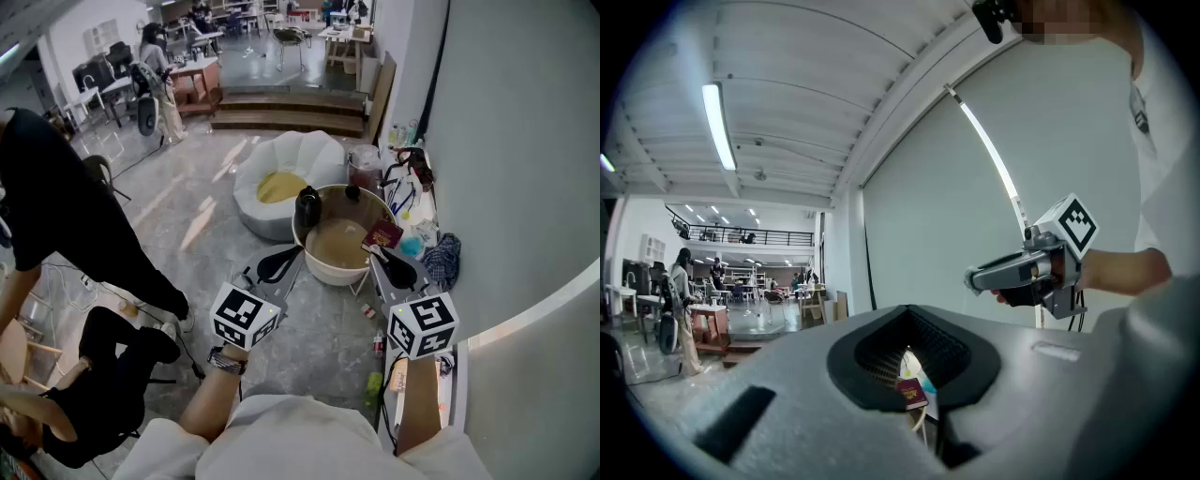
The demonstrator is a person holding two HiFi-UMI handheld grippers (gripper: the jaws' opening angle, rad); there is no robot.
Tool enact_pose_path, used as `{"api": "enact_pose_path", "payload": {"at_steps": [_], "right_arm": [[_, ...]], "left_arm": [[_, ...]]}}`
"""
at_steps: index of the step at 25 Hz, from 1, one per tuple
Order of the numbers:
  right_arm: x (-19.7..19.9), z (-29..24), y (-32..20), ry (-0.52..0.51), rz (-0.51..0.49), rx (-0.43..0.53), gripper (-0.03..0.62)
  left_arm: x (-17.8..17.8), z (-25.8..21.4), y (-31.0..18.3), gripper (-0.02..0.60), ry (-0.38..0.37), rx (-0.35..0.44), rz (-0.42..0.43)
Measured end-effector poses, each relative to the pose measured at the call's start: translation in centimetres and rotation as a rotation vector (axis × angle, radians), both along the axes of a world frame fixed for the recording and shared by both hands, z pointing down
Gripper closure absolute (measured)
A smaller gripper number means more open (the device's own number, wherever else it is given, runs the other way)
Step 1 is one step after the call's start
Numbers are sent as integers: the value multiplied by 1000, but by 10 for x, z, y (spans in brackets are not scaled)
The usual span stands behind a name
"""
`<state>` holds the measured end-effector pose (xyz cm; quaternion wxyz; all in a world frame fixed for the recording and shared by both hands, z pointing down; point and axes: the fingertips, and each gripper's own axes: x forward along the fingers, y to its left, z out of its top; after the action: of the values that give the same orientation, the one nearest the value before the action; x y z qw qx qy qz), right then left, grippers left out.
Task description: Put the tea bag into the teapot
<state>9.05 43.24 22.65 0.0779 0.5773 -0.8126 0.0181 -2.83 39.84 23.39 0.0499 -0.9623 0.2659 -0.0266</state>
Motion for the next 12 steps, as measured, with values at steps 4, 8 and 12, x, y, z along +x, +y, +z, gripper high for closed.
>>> {"api": "enact_pose_path", "payload": {"at_steps": [4,8,12], "right_arm": [[10,0,-10,-15,13,22,546],[21,7,-24,-17,25,11,548],[28,18,-48,-36,24,-2,547]], "left_arm": [[6,5,-9,583,-25,9,-1],[14,8,-24,583,-43,12,-4],[19,15,-48,583,-45,17,-13]]}}
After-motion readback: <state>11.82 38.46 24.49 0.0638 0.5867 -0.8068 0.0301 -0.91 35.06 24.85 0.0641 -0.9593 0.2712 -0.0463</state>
